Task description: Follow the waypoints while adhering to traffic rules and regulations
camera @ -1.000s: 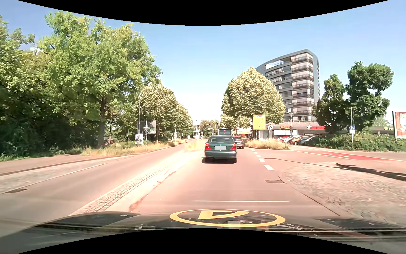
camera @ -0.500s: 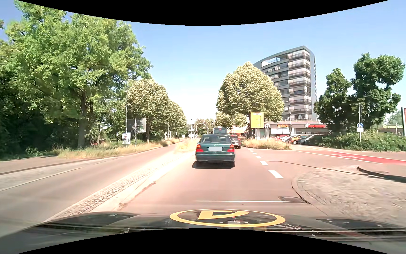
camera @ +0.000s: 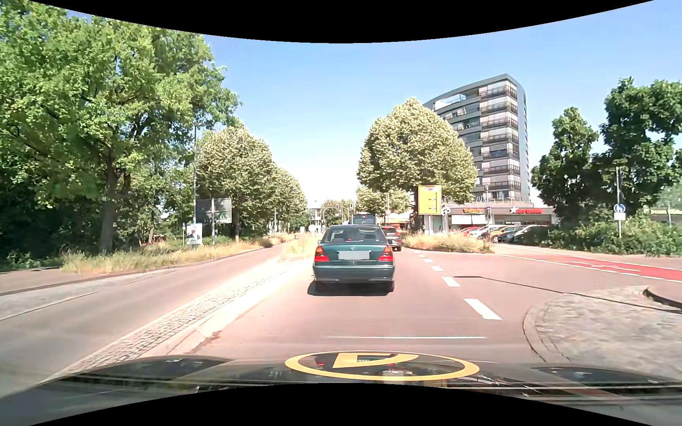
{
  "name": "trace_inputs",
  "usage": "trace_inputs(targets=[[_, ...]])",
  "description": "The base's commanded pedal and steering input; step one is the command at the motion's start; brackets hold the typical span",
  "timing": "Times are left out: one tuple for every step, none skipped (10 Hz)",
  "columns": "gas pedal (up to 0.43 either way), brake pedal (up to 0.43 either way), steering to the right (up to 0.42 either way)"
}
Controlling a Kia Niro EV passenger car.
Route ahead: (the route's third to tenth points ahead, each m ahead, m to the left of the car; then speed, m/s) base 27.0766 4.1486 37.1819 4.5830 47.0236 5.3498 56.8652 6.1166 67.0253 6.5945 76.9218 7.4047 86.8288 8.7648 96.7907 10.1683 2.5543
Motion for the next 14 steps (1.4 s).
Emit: trace_inputs(targets=[[0.000, 0.195, 0.040], [0.000, 0.189, 0.040], [0.000, 0.189, 0.040], [0.000, 0.183, 0.040], [0.000, 0.171, 0.040], [0.000, 0.165, 0.040], [0.000, 0.152, 0.040], [0.000, 0.140, 0.039], [0.000, 0.128, 0.038], [0.000, 0.116, 0.036], [0.000, 0.104, 0.030], [0.000, 0.085, 0.026], [0.000, 0.073, 0.023], [0.000, 0.055, 0.022]])
